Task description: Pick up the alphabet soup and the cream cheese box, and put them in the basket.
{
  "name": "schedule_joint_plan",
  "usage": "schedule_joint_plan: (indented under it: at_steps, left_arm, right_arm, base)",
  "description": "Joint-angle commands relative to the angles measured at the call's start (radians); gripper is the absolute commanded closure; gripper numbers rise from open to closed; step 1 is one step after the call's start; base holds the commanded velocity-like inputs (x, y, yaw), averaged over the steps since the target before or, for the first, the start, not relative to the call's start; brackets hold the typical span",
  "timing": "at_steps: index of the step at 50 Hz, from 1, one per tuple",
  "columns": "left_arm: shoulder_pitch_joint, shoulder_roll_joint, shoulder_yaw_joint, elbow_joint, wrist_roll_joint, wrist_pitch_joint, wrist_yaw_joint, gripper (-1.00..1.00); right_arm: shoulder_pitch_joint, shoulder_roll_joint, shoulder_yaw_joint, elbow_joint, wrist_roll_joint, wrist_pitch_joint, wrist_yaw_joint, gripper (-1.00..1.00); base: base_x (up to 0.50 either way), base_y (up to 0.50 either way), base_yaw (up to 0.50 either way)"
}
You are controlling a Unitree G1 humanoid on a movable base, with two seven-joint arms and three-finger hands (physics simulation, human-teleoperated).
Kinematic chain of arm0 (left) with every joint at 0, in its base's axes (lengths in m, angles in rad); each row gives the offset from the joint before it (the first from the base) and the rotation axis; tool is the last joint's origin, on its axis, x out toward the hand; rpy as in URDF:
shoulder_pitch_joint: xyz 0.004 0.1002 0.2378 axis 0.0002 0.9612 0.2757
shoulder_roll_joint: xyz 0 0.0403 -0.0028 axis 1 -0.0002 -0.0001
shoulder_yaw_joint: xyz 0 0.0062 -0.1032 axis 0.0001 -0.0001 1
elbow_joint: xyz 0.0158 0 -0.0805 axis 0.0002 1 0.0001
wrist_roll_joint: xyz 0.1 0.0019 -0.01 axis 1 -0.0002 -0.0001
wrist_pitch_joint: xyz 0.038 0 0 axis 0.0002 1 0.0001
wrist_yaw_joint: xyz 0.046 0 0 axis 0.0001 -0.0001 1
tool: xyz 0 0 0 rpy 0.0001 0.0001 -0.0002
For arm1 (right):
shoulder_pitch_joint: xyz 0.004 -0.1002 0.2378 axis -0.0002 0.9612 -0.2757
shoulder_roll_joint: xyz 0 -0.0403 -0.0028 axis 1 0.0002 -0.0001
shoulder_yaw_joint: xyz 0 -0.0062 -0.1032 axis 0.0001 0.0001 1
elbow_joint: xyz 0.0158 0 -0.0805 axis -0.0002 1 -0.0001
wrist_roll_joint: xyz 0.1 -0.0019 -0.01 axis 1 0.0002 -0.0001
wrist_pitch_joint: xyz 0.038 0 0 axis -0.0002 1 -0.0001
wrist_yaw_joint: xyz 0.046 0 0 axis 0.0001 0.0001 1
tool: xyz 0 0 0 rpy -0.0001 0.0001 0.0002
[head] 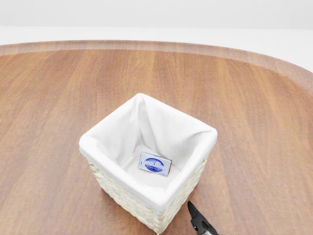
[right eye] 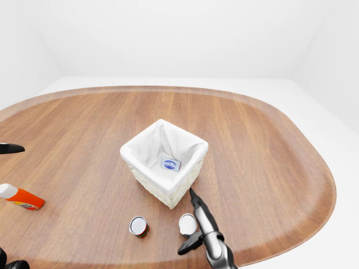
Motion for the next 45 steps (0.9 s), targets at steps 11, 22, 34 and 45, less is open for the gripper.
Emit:
schedule_joint_plan:
  at_steps: [11,22,34,45]
  left_arm:
    - [0.0,0.001,0.001,-0.004,0.004,0.0,-0.007,-1.0]
    - [0.0,-0.001,0.0,0.0,0.002,0.0,-0.002,-1.0]
    - [-0.01,0.01,-0.001,-0.011,0.01,0.0,-0.025,-1.0]
    - [-0.001,0.001,0.0,-0.007,0.003,0.0,-0.011,-1.0]
  right_arm:
    - [-0.046,0.008,-0.009,0.106,-0.007,0.0,-0.013,-1.0]
    - [-0.081,0.006,-0.019,0.176,-0.008,0.0,-0.034,-1.0]
    - [-0.094,0.006,-0.027,0.225,-0.035,0.0,-0.064,1.0]
    - [-0.109,0.008,-0.082,0.154,0.013,0.0,-0.104,1.0]
  base:
    - [0.0,0.0,0.0]
    - [0.0,0.0,0.0]
    - [0.0,0.0,0.0]
    - [0.0,0.0,0.0]
